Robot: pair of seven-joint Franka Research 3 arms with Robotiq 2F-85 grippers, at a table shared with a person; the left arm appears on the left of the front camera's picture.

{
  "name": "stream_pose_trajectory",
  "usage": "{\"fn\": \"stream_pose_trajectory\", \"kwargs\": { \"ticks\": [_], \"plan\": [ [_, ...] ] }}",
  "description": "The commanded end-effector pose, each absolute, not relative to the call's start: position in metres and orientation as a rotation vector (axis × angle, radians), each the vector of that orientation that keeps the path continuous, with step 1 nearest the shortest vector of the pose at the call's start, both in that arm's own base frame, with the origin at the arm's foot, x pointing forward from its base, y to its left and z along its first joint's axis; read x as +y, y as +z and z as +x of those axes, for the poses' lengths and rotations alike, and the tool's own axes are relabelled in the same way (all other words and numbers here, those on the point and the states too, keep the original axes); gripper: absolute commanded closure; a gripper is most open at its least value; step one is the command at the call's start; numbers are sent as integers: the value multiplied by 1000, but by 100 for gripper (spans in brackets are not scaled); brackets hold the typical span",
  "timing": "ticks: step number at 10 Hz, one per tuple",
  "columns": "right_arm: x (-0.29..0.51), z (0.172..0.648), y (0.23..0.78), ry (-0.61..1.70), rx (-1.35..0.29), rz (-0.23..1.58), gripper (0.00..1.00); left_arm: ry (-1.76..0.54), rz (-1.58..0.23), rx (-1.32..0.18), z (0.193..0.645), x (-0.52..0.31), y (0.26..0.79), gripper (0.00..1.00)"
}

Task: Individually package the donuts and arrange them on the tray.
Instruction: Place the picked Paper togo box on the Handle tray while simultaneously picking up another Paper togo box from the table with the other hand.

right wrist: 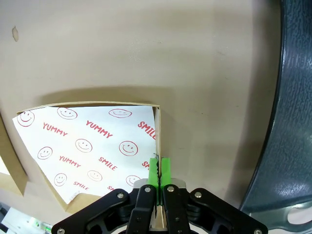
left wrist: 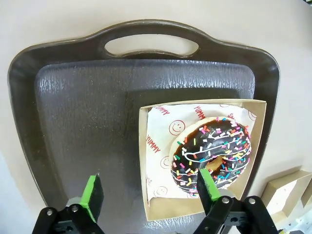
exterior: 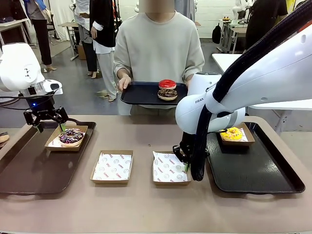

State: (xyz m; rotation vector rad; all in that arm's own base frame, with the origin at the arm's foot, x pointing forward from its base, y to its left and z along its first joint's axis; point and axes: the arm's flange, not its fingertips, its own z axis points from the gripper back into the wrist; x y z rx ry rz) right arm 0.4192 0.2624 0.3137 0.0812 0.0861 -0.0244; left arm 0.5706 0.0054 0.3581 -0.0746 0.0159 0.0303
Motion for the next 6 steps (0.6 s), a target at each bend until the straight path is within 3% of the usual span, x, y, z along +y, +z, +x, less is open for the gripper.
{"fn": "stream_pose_trajectory", "kwargs": {
  "ticks": [1, 4, 6],
  "plan": [
    [261, 420, 319, -12, 117, 116, 100, 44, -96, 29, 567, 8, 368, 0],
    [237, 430, 398, 9, 126, 153, 100, 18, -353, 15, 511, 25, 427, 0],
    [219, 446, 460, 13, 126, 129, 100, 1, -554, -97, 452, 56, 474, 0]
  ]
}}
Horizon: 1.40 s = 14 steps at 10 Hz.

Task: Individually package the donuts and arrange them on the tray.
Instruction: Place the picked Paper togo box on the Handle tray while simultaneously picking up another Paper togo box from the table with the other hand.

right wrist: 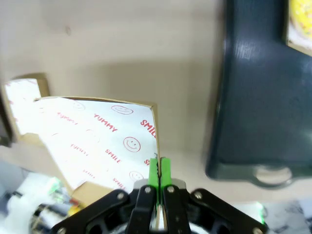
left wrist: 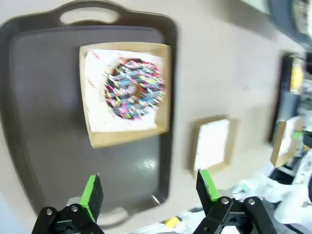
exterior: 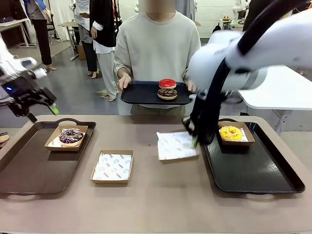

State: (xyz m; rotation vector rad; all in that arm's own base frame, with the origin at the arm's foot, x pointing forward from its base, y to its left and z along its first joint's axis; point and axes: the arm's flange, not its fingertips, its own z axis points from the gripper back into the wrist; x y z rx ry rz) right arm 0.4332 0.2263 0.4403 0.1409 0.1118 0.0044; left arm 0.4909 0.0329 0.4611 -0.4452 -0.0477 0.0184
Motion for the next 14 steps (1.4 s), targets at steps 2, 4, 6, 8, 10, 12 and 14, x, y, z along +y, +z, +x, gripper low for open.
{"fn": "stream_pose_trajectory", "kwargs": {
  "ticks": [2, 4, 6, 8, 10, 12, 14],
  "plan": [
    [209, 479, 485, 19, 159, 110, 100, -2, -767, -134, 406, 93, 499, 0],
    [210, 517, 494, 23, 200, 78, 100, -1, -956, -166, 369, 128, 500, 0],
    [221, 553, 492, 61, 234, 66, 100, 80, -1119, -152, 355, 169, 479, 0],
    [234, 578, 487, 45, 229, 59, 100, 161, -1220, -111, 353, 200, 449, 0],
    [240, 591, 484, 29, 216, 76, 100, 203, -1271, -78, 343, 216, 423, 0],
    [241, 598, 477, -2, 212, 75, 100, 235, -1286, -77, 334, 225, 412, 0],
    [243, 602, 471, -37, 205, 68, 100, 245, -1268, -106, 331, 229, 412, 0]
  ]
}}
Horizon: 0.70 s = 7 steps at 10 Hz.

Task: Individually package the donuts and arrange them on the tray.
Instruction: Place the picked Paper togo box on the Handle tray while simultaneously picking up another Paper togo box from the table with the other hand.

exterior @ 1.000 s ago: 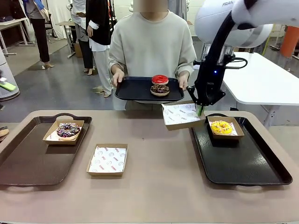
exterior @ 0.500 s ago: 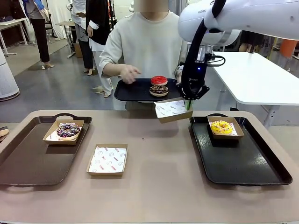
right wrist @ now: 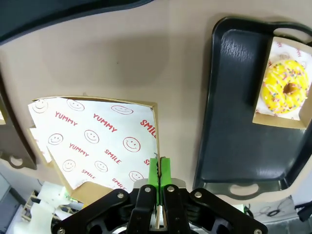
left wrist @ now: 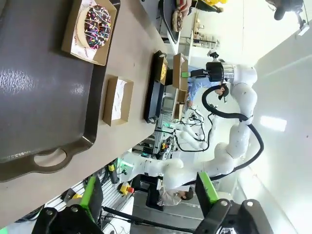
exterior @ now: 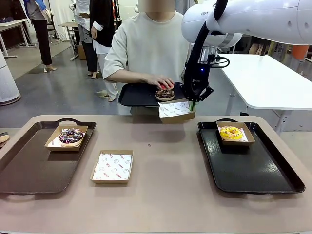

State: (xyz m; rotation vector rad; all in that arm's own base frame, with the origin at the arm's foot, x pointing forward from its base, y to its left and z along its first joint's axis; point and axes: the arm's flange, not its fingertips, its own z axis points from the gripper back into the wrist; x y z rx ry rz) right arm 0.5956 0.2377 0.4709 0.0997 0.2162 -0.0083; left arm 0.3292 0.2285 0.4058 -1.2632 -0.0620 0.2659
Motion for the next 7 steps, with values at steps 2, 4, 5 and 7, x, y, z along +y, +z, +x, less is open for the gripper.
{"fn": "stream_pose_trajectory", "kwargs": {
  "ticks": [2, 4, 5, 7],
  "plan": [
    [247, 604, 464, -55, 180, 32, 100, 266, -1263, -62, 329, 229, 406, 0],
    [239, 596, 468, -24, 220, 95, 100, 266, -1263, -62, 329, 229, 406, 0],
    [239, 596, 468, -24, 220, 95, 100, 266, -1263, -62, 329, 229, 406, 0],
    [239, 596, 468, -24, 220, 95, 100, 266, -1263, -62, 329, 229, 406, 0]
  ]
}}
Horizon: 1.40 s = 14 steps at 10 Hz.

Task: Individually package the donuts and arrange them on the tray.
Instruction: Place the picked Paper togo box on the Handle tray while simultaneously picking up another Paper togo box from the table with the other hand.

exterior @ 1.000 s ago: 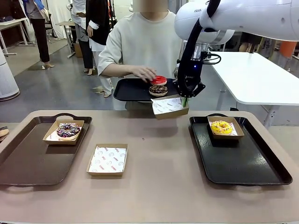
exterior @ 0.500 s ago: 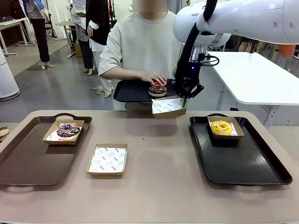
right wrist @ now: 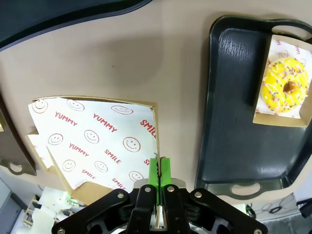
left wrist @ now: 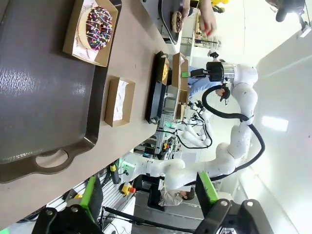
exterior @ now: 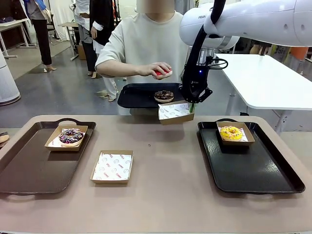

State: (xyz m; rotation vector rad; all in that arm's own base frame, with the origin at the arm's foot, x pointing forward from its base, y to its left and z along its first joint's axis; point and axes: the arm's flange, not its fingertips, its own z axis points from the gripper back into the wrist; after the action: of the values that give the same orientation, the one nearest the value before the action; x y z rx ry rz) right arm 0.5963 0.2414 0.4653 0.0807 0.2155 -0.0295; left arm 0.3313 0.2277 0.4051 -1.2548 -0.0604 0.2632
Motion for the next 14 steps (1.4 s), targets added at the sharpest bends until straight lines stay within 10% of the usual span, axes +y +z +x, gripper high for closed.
{"fn": "stream_pose_trajectory", "kwargs": {
  "ticks": [1, 14],
  "plan": [
    [239, 596, 468, -24, 220, 95, 100, 266, -1263, -62, 329, 229, 406, 0],
    [239, 596, 468, -24, 220, 95, 100, 266, -1263, -62, 329, 229, 406, 0]
  ]
}}
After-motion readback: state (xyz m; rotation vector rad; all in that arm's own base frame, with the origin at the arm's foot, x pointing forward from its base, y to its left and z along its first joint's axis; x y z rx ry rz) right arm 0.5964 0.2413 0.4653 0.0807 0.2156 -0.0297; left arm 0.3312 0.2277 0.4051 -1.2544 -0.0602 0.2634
